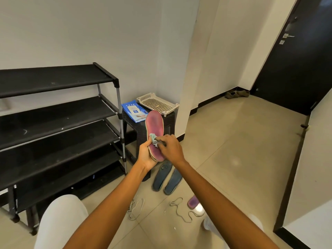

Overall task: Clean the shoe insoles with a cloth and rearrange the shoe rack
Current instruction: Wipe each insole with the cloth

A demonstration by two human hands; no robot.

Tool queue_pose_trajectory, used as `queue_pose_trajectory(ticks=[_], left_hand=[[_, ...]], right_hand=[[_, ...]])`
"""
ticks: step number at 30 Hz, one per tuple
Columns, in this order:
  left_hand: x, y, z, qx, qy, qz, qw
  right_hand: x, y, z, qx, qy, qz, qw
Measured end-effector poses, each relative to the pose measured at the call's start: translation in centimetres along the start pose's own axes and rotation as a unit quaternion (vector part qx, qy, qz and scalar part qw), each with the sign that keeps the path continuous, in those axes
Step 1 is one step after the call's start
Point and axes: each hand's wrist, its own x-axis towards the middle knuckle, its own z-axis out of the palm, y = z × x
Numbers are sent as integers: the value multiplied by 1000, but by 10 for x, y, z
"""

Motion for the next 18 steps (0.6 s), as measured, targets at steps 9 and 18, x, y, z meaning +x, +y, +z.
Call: queue_pose_trajectory(ticks=[9,18], left_hand=[[32,-4,-6,13,5,2,1000],[57,-24,-19,21,15,-15,1000]], right_hand=[[-9,10,-5,114,-83,-20,990],[38,59,10,-4,-33,60,998]])
